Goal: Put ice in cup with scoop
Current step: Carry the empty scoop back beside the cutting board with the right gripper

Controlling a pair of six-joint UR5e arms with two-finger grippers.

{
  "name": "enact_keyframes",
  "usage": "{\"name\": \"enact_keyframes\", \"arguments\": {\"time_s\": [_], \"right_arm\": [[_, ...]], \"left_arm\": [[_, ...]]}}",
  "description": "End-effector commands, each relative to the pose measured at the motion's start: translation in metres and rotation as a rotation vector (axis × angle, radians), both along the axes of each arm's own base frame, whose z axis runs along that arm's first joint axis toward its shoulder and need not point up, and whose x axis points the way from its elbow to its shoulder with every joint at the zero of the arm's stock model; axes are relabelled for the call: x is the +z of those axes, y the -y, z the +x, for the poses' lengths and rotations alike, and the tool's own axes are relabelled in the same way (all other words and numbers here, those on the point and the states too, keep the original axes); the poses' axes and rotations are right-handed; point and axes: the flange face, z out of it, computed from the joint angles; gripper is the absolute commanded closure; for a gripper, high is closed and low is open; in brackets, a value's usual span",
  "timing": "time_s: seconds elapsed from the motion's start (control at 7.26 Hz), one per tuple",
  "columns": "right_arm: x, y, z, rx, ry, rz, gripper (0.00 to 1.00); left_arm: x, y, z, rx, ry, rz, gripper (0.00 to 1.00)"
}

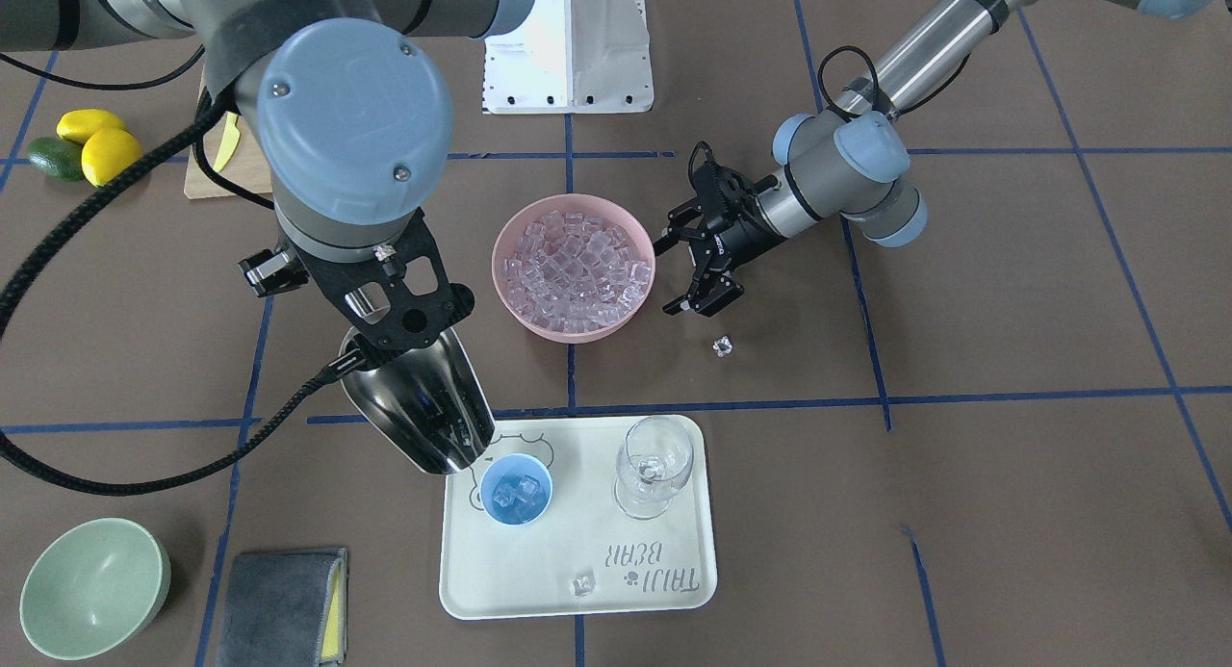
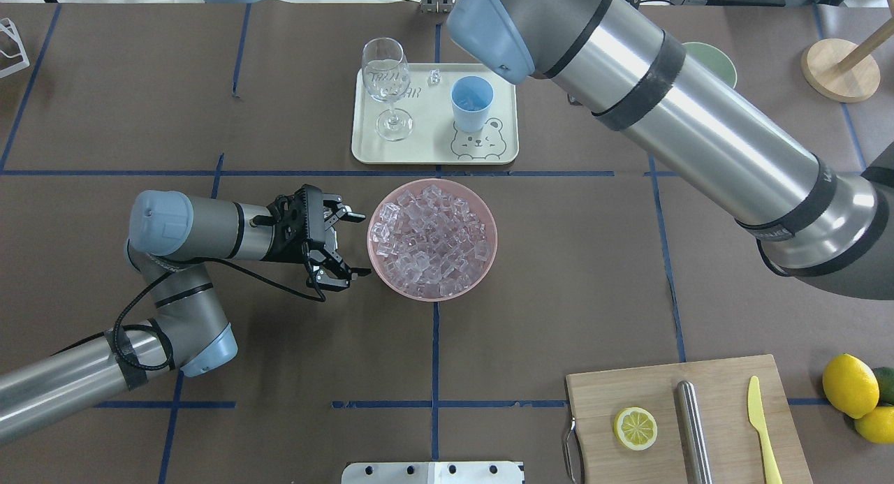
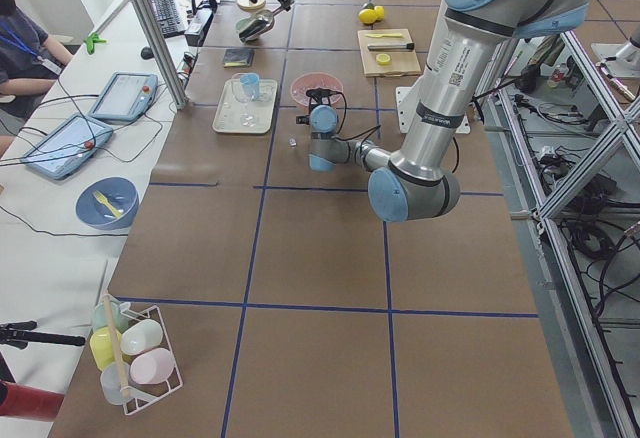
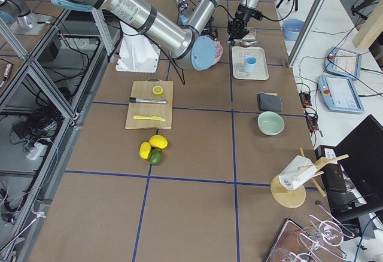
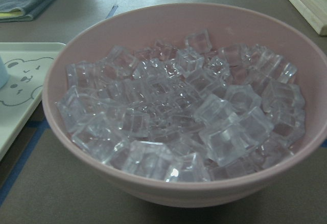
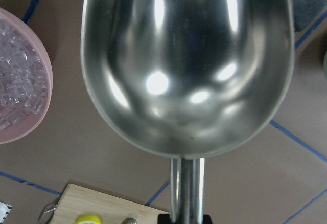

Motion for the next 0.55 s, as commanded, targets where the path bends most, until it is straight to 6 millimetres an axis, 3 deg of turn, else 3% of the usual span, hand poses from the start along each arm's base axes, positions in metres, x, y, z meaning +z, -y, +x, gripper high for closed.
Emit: {"name": "enact_keyframes", "arguments": {"time_s": [0.0,0.28,0.41], "right_arm": [[0.032,-0.054,0.037,0.222,0.049,-0.048,1.0],[0.087,-0.115,0.082,0.326,0.079,-0.068,1.0],[0.097,-0.127,0.093,0.342,0.077,-0.074,1.0]], "left_arm": [[-0.001,0.003,-0.002,-0.004,-0.004,-0.023,0.0],[-0.001,0.003,-0.002,-0.004,-0.004,-0.023,0.0],[-0.001,0.003,-0.002,-0.004,-0.004,-0.023,0.0]]}}
